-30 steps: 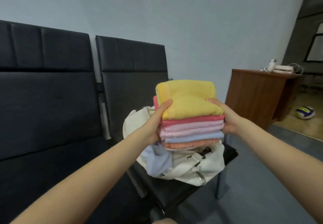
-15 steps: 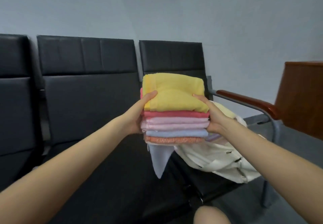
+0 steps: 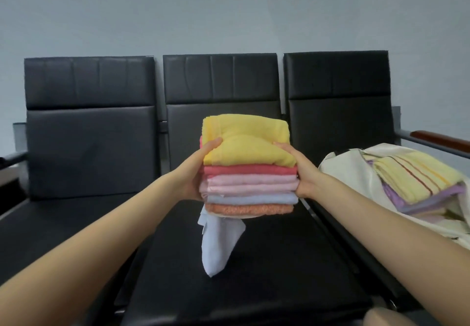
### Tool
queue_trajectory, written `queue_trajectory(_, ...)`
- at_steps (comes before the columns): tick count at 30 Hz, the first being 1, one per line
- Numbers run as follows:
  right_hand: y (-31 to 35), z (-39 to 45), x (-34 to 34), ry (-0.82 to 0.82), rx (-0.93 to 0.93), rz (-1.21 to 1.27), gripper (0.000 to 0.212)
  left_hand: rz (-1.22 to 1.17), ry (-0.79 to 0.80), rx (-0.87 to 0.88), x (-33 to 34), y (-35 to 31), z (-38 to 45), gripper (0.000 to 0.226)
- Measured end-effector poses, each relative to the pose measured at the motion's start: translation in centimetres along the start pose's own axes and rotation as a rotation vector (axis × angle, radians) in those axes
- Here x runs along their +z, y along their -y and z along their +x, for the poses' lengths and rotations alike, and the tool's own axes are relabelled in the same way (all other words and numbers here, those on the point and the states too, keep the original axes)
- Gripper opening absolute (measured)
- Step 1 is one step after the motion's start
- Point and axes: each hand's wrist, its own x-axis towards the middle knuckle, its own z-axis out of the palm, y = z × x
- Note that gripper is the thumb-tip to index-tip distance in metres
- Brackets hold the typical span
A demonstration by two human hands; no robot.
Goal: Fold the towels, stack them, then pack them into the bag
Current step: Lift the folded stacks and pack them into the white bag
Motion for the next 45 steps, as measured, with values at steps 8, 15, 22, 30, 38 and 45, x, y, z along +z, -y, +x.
queue_trajectory(8,-5.7,3.5,4.6,-0.080,0.214,0.042,0.071,0.116,-0.013,-0.228,-7.4,2.4,1.2,0.092)
queue_trajectory(15,-14.4,5.0,7.0,-0.127,0.311,0.061,0.098,0.166,0.007,-0.300,-12.1,8.7,2.4,0.104)
queue_trajectory(22,-14.7,3.9,6.9,0.038,0.270,0.228,0.070,0.056,0.122,-0.174,-13.1,9.8,2.4,0.097)
queue_trajectory(30,-14.9,4.9,8.5,0.048,0.387,0.263,0.075,-0.076,0.178,-0.164,-14.4,11.5,1.2,0.113)
queue_trajectory(38,-13.9,4.9,9.1,0.025,0.316,0.145,0.066,-0.277,0.166,-0.080,-15.0,13.2,0.9,0.107)
queue_trajectory(45,-15.3,4.5,10.1,0.010,0.382,0.203,0.067,-0.280,0.153,-0.033,-15.0,13.5,0.5,0.102)
